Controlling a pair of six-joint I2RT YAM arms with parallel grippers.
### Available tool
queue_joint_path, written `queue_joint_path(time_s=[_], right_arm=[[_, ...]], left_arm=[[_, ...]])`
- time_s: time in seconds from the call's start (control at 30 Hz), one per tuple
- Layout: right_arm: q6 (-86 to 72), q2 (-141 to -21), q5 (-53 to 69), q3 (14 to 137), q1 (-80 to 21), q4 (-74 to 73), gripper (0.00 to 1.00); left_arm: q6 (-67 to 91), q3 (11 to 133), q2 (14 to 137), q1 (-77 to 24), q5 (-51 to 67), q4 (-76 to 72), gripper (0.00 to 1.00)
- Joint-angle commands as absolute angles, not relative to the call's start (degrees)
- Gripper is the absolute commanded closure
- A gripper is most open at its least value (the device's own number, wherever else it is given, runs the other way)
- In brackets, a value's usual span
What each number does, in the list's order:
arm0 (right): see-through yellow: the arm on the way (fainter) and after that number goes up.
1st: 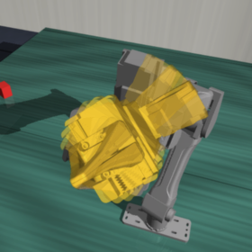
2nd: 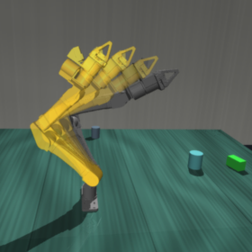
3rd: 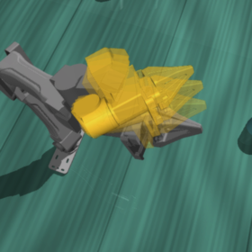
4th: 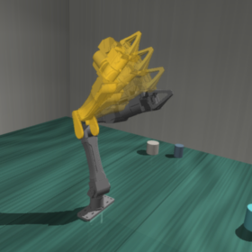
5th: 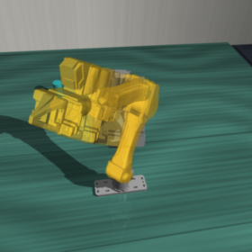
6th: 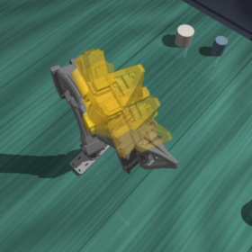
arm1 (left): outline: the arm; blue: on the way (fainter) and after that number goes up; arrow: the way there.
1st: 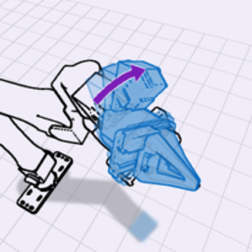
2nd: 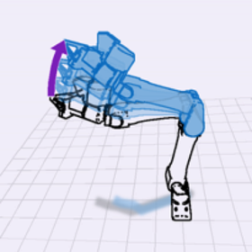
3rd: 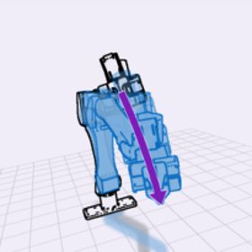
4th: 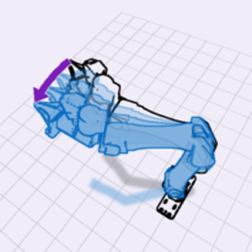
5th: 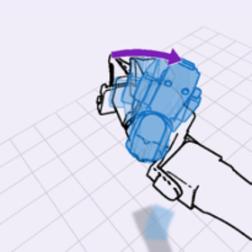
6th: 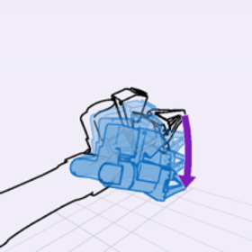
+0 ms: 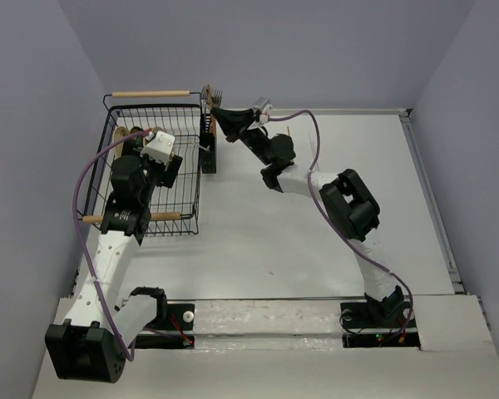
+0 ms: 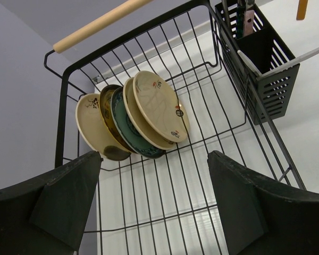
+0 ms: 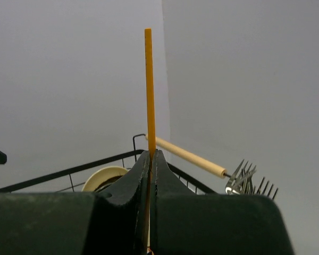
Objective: Sort the eating utensils into containers
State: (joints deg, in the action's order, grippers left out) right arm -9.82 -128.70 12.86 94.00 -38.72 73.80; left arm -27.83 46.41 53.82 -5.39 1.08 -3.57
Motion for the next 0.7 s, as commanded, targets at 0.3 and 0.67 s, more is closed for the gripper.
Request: queue_joint_path(time_s=[0.3, 0.67], right_arm=[[-14.1, -134.7, 14.1, 100.3, -39.1, 78.3, 1.0], [-15.6, -137.0, 14.2, 99.8, -39.1, 79.5, 1.0]], left_arm=[[-28.5, 46.1, 53.3, -5.1, 1.8, -5.4, 0.05], [-28.7, 46.0, 53.3, -5.1, 1.8, -5.4, 0.05]])
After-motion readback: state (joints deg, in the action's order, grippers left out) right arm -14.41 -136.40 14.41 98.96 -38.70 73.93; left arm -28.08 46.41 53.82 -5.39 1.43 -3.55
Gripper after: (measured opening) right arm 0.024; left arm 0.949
